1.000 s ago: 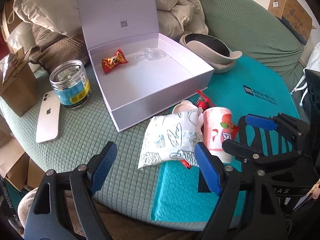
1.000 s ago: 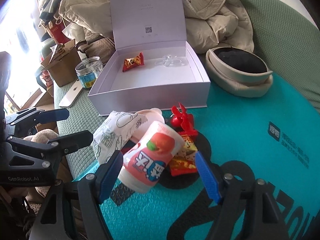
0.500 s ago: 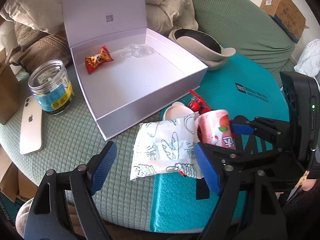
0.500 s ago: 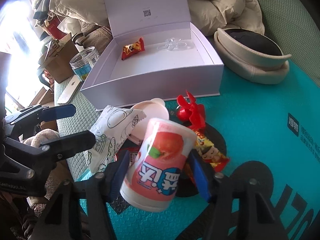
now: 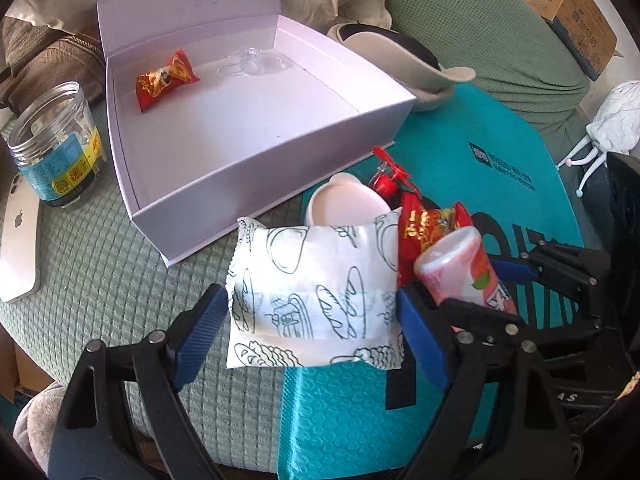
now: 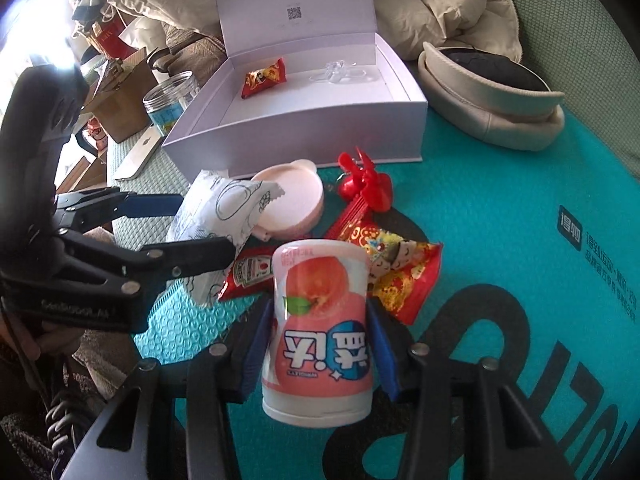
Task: Organize objects
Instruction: 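Grasp the white patterned snack bag with the left gripper while the right grasps the pink container, then lift the snack bag with the left gripper while the right lifts the pink container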
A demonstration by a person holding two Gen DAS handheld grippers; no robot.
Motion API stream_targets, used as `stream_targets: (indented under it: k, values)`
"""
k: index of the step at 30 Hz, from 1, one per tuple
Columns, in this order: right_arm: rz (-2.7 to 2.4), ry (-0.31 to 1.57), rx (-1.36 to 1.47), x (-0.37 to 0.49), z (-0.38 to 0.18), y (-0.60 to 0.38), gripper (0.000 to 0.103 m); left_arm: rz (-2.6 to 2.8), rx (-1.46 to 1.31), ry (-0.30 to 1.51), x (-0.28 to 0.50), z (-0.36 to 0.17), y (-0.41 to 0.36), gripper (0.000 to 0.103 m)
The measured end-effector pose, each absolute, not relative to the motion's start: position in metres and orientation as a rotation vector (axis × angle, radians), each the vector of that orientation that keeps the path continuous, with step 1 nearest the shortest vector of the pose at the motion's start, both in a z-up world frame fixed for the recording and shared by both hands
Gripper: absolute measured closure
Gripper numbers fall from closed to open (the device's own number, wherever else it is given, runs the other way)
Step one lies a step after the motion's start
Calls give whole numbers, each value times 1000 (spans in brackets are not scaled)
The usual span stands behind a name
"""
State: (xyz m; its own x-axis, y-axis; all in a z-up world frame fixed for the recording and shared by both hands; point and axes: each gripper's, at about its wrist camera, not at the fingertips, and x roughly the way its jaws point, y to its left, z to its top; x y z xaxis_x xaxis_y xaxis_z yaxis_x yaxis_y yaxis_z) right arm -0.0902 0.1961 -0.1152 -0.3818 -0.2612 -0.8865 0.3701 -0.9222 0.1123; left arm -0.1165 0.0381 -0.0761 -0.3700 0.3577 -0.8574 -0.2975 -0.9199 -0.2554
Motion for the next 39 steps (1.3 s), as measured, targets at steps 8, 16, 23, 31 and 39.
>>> stream_targets:
  k: [8,16,23,31,39]
  values:
    - [-2313,133,1512,-86,-126,201,52,2309,-1524,-151,-124,-94,32,17]
    - [-2329,169,1496,-82,-125,199,52,2330,-1481,-204,-118,-90,22,35]
    - [-2334,178,1454,-74,-115,195,53,2365,-1451,-210,-111,-76,12,37]
    - [-2343,200,1389,-65,-102,183,55,2420,-1400,-188,-87,-58,1,37]
    - [-2336,220,1333,-52,-92,174,81,2473,-1371,-170,-72,-43,-7,37]
